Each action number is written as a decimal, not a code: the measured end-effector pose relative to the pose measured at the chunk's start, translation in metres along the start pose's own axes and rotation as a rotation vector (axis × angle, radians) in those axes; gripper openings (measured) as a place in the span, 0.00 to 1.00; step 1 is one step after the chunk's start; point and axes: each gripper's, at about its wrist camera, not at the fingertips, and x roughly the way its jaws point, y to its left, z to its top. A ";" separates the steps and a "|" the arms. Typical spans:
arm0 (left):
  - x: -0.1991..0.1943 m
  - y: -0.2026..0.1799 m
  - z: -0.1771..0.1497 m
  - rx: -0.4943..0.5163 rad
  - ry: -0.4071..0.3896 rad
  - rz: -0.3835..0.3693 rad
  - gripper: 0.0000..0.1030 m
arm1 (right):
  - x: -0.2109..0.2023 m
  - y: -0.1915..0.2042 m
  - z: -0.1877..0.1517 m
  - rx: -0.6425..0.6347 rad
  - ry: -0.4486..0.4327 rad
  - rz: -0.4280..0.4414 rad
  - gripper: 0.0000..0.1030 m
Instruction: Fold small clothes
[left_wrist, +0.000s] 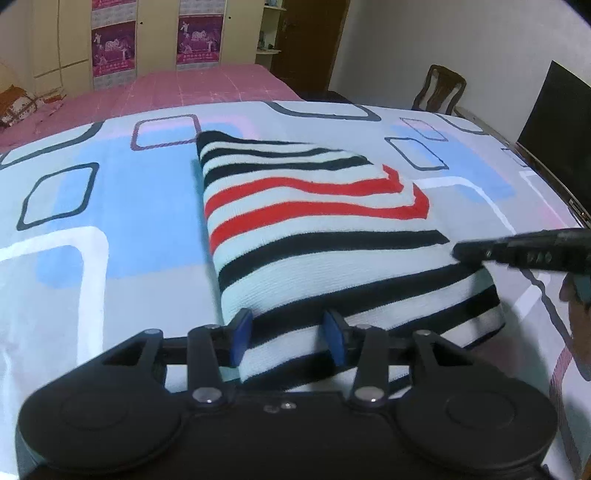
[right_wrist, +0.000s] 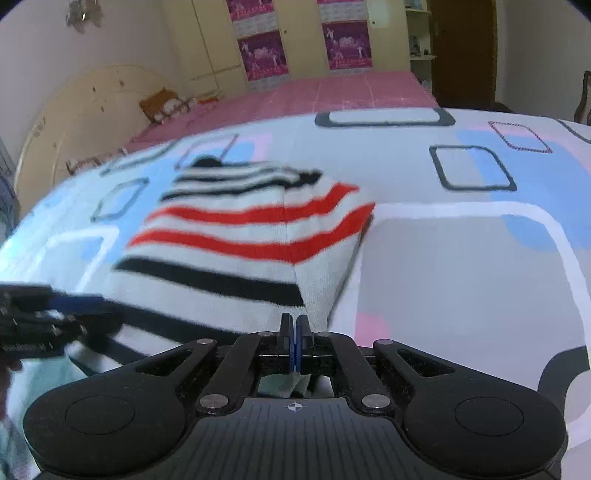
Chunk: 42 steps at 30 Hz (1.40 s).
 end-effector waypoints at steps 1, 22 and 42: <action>-0.004 -0.001 0.001 0.000 -0.008 0.006 0.42 | -0.006 -0.002 0.000 0.014 -0.026 0.002 0.00; 0.030 0.027 0.032 -0.247 0.011 -0.005 0.89 | 0.027 -0.096 0.009 0.477 0.033 0.302 0.60; 0.069 0.038 0.042 -0.344 0.095 -0.141 0.85 | 0.064 -0.074 0.028 0.382 0.132 0.300 0.51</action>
